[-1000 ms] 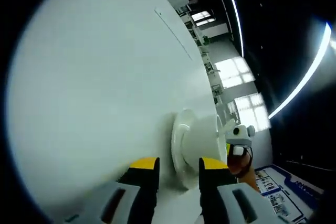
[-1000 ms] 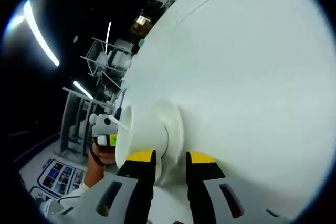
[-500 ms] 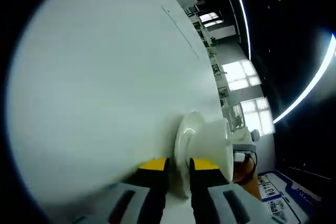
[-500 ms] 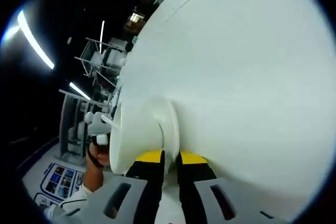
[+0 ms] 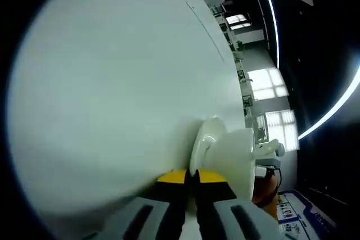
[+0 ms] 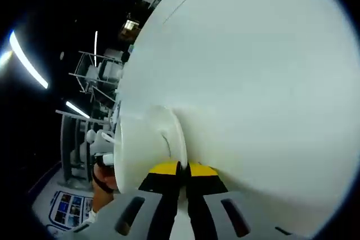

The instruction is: Tidy tabletop coffee trays, cups and spoons，present forward

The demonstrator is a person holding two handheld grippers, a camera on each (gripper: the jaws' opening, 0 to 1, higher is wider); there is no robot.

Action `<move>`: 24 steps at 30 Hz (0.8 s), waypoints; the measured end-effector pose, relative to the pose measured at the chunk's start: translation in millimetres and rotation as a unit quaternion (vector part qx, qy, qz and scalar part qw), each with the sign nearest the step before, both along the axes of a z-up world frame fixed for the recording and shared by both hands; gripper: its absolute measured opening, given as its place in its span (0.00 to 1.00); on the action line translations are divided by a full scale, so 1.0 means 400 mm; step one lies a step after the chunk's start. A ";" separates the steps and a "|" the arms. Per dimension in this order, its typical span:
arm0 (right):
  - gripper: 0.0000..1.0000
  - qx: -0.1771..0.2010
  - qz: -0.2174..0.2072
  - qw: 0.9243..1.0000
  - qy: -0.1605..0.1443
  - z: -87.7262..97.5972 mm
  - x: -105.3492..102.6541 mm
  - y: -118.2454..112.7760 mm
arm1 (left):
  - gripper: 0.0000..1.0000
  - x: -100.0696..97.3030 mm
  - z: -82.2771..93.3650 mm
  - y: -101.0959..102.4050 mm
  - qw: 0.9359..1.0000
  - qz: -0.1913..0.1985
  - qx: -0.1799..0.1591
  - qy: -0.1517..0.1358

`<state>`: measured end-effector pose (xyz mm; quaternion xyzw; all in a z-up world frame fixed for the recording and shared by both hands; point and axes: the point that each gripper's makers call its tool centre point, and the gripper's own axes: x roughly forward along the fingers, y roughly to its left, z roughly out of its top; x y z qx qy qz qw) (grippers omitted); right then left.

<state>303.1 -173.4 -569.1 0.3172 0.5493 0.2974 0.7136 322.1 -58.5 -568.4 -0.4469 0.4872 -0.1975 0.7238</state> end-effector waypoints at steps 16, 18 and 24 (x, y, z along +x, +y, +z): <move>0.04 -0.017 -0.010 1.000 0.009 0.003 -0.009 0.006 | 0.05 -0.031 -0.004 -0.008 0.999 -0.004 0.012 0.039; 0.04 -0.018 -0.012 1.000 0.007 0.005 -0.008 0.009 | 0.05 -0.020 0.000 -0.005 0.999 -0.002 0.012 0.039; 0.04 -0.010 -0.017 1.000 0.001 0.026 0.016 0.013 | 0.05 -0.026 0.026 -0.019 0.999 0.000 0.016 0.029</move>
